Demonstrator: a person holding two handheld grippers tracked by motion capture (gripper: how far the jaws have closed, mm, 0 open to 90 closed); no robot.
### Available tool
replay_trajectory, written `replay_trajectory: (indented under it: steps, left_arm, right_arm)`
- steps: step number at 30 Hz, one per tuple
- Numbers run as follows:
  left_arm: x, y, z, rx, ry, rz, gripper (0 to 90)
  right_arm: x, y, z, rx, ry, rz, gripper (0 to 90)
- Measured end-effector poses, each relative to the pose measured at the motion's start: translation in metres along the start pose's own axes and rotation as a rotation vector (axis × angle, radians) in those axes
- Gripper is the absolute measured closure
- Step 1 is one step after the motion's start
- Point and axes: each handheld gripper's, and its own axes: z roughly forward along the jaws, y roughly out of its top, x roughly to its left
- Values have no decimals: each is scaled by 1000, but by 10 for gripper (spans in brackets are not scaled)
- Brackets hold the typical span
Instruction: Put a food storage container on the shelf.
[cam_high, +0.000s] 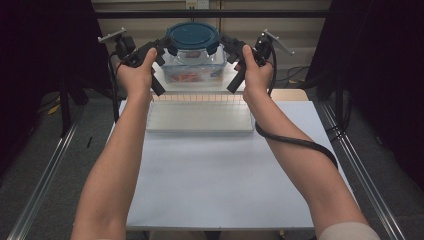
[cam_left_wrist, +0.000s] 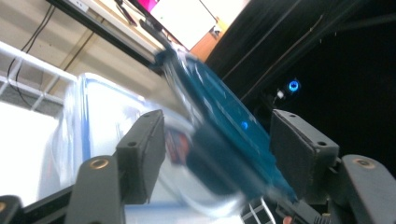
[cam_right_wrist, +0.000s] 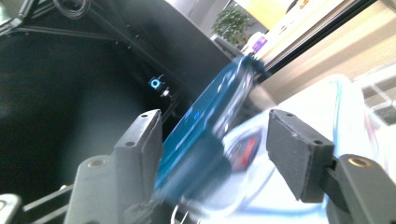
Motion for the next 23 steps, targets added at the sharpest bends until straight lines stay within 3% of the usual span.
replay_trajectory:
  steps: [8, 11, 23]
  left_arm:
    - [-5, -28, -11, 14, -10, 32, 260]
    - [-7, -37, -14, 18, -15, 33, 246]
    - [-6, -65, -23, 64, -25, 45, 179]
  right_arm:
    - [-2, -22, -26, 16, 28, -9, 283]
    - [-2, -29, -34, 28, 25, -30, 269]
    - [-7, -51, -62, 67, 51, -27, 242]
